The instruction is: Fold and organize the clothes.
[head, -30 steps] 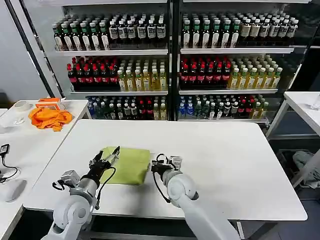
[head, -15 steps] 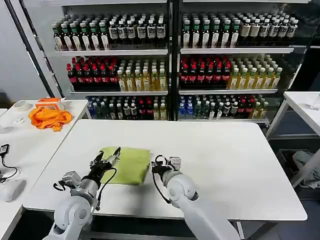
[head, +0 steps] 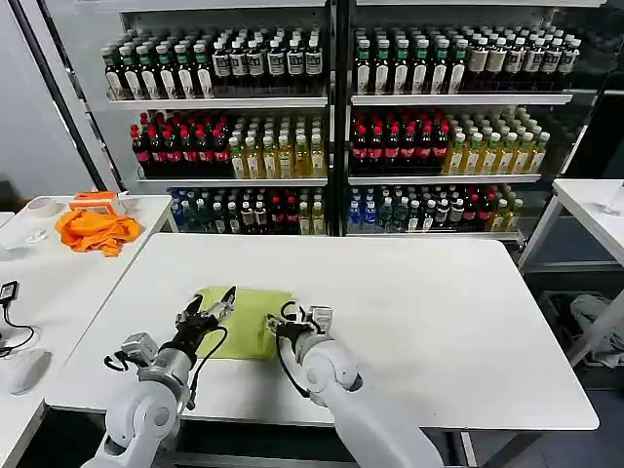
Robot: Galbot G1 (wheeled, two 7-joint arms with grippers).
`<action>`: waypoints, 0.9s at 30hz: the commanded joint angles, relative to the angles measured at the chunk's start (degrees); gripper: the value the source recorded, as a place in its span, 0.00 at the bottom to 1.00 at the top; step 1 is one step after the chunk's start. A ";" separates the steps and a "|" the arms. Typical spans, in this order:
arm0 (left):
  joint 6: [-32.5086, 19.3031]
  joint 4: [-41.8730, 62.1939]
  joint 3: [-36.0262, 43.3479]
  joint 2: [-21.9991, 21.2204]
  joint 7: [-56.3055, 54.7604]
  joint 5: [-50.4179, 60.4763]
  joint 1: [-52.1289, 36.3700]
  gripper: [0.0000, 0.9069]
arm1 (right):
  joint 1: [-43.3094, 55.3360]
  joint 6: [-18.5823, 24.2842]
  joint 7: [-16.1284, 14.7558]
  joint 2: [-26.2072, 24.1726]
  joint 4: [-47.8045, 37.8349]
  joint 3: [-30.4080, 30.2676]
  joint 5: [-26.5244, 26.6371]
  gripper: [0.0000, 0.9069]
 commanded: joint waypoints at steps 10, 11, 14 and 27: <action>0.07 0.29 0.32 -0.26 -0.08 0.01 -0.27 1.00 | -0.15 0.46 0.86 1.55 -1.00 -1.30 -0.54 0.00; 0.06 0.25 0.31 -0.32 -0.09 0.01 -0.24 1.00 | -0.09 0.54 0.87 1.50 -1.04 -1.27 -0.66 0.00; 0.04 0.22 0.29 -0.34 -0.07 -0.02 -0.15 1.00 | -0.06 0.81 0.84 1.35 -1.04 -1.14 -0.97 0.00; 0.05 0.21 0.81 -1.02 -0.15 -0.09 -0.40 1.00 | 0.86 0.20 -0.32 -3.19 0.50 0.90 -1.38 0.00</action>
